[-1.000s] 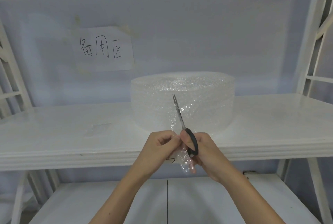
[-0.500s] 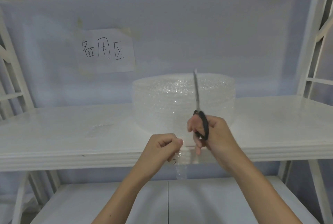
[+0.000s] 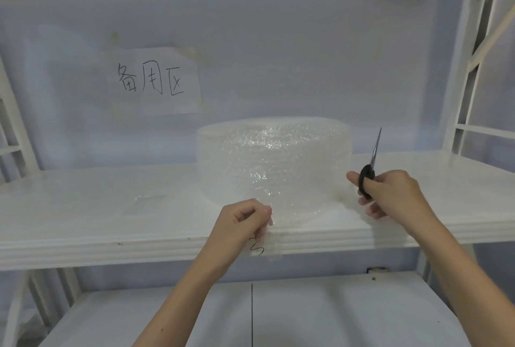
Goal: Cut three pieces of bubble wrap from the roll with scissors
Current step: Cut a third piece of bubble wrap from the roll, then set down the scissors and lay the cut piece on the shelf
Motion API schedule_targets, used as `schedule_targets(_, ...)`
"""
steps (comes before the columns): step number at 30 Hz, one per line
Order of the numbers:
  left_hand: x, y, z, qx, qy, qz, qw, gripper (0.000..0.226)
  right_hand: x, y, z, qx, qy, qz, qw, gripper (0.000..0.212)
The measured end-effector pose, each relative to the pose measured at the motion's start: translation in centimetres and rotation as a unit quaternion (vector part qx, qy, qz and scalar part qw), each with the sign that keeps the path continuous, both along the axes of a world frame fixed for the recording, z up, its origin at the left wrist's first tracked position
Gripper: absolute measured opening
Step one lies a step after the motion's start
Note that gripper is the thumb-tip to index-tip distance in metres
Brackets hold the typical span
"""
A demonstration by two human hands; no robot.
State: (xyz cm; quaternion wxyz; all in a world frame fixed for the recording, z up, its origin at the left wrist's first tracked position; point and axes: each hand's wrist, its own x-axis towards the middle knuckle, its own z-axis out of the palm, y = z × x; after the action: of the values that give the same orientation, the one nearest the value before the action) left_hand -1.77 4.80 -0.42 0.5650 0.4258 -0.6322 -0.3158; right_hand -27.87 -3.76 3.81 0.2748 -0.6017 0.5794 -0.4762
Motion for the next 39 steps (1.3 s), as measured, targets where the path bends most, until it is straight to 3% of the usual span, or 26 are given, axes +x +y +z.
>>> schedule_targets(9, 0.1, -0.1, 0.0, 0.012, -0.005, 0.011, 1.0, 0.034, -0.5, -2.6, -1.2, 0.048, 0.204, -0.062, 0.976, 0.054)
schedule_targets(15, 0.1, -0.1, 0.1, 0.014, 0.005, 0.0, 1.0, 0.028, -0.7, -3.1, -0.9, 0.076, 0.244, -0.07, 0.964, 0.047)
schedule_targets(21, 0.2, -0.2, 0.3, 0.022, 0.011, 0.001, 1.0, 0.028, -0.6, -3.6, -1.3, 0.038, 0.286, -0.121, 0.95, 0.035)
schedule_targets(24, 0.3, -0.2, 0.3, 0.021, 0.014, 0.004, 1.0, 0.029, -0.1, -3.5, -1.1, 0.031, 0.29, -0.129, 0.948, 0.042)
schedule_targets(29, 0.5, -0.2, 0.4, 0.018, 0.02, 0.009, 1.0, 0.03, 1.3, -1.8, -1.5, -0.031, 0.42, -0.203, 0.884, 0.027)
schedule_targets(31, 0.5, -0.3, 0.5, 0.018, 0.035, 0.01, 0.999, 0.025, 2.2, -0.4, -1.4, -0.121, 0.392, -0.193, 0.891, 0.027)
schedule_targets(34, 0.9, -0.4, 0.6, 0.016, 0.051, 0.009, 0.999, 0.016, 4.8, 2.7, -0.2, -0.195, 0.214, -0.046, 0.956, 0.026)
schedule_targets(36, 1.3, -0.2, 0.6, 0.014, 0.062, 0.01, 0.998, 0.01, 7.2, 5.0, 0.9, -0.157, 0.074, 0.096, 0.98, 0.026)
schedule_targets(39, 2.3, 0.2, 0.7, 0.011, 0.074, 0.017, 0.997, 0.005, 10.5, 6.8, 1.4, -0.069, -0.035, 0.251, 0.965, 0.023)
